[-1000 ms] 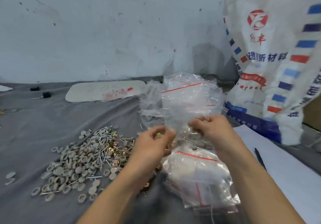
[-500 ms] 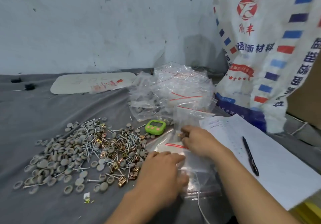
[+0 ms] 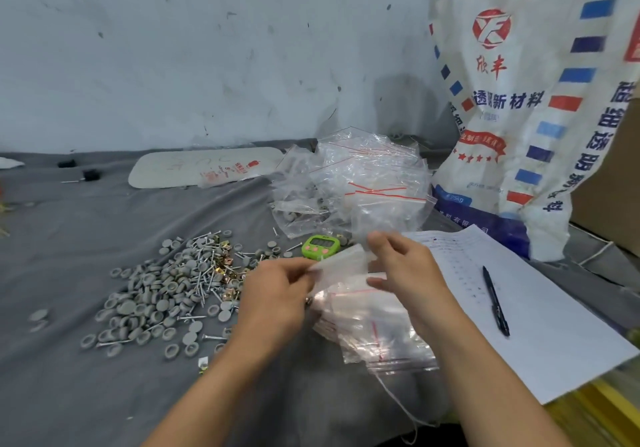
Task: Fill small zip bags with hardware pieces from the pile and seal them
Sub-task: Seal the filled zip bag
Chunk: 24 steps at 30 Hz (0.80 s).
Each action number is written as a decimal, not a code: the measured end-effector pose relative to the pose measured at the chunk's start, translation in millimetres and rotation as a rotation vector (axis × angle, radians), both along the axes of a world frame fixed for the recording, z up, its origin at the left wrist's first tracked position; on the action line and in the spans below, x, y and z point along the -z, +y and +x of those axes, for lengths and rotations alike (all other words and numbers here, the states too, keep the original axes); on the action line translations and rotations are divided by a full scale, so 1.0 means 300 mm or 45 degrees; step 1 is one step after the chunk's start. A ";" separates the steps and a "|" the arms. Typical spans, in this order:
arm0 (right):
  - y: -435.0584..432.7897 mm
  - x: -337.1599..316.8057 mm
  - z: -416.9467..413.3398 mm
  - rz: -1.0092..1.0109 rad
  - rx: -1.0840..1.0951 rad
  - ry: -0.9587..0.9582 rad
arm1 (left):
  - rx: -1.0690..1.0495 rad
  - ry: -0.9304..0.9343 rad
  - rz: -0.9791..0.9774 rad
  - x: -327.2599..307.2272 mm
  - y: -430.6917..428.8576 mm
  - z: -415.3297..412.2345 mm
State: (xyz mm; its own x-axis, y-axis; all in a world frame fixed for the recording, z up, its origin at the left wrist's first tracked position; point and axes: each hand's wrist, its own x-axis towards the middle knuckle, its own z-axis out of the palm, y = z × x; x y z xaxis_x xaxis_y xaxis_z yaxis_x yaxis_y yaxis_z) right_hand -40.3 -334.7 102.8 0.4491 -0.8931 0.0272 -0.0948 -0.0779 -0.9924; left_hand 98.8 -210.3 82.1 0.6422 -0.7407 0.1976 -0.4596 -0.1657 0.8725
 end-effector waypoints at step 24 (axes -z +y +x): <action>0.054 0.002 0.101 0.339 -0.439 -0.249 | -0.033 0.155 0.191 -0.113 0.150 0.142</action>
State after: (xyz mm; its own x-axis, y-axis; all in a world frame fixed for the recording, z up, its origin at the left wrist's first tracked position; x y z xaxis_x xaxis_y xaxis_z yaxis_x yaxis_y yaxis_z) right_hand -10.2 -318.3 102.1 0.7295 -0.6805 -0.0688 0.0824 0.1873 -0.9788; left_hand 141.4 -165.2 115.9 0.6737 -0.7390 0.0057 -0.3457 -0.3084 0.8862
